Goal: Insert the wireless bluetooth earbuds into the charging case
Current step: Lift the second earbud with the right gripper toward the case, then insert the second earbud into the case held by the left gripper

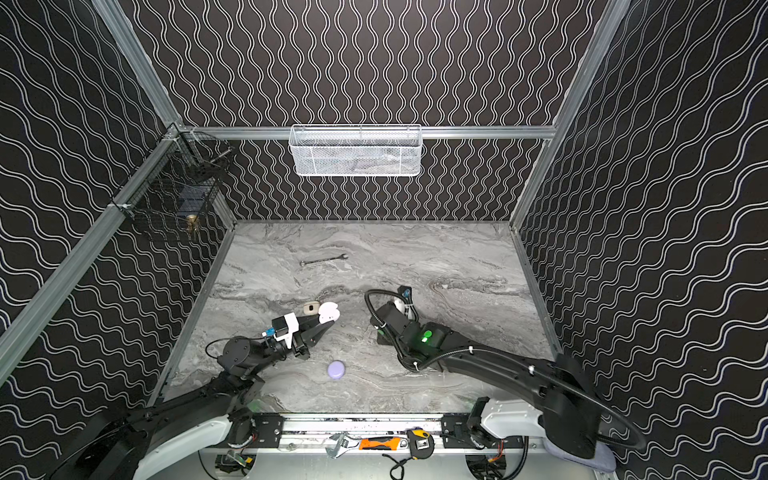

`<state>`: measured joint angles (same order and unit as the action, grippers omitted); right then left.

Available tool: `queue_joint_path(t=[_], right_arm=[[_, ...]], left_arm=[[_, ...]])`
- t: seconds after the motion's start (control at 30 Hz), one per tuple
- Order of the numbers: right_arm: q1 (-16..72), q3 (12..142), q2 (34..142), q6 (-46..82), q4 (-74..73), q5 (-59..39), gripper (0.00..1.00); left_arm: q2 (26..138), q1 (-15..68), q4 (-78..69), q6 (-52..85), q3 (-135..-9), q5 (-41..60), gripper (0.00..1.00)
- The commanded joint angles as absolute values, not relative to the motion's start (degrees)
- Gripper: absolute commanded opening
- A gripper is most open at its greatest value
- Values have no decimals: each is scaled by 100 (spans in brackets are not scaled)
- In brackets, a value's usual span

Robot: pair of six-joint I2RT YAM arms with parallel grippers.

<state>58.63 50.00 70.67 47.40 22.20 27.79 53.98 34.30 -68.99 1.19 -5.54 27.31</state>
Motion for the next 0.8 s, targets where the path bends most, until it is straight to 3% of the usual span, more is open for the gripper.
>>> queue_joint_path(t=[0.0,0.23,0.43,0.77], right_arm=[[6194,5489,6783,4348,2127,3701,13],[7272,5842,6442,3430,676,4506,12],[7680,5511,6561,2814,-696,4495,10],[7884,5483,7071,2455,-1455,4251,9]], left_arm=[[5484,3433,-7481,224,-502,2810,0],[5422,3434,-7535,296,-477,2856,0],[5370,3430,-7540,264,-466,2864,0],[5322,3435,-7602,319,-457,2882,0]])
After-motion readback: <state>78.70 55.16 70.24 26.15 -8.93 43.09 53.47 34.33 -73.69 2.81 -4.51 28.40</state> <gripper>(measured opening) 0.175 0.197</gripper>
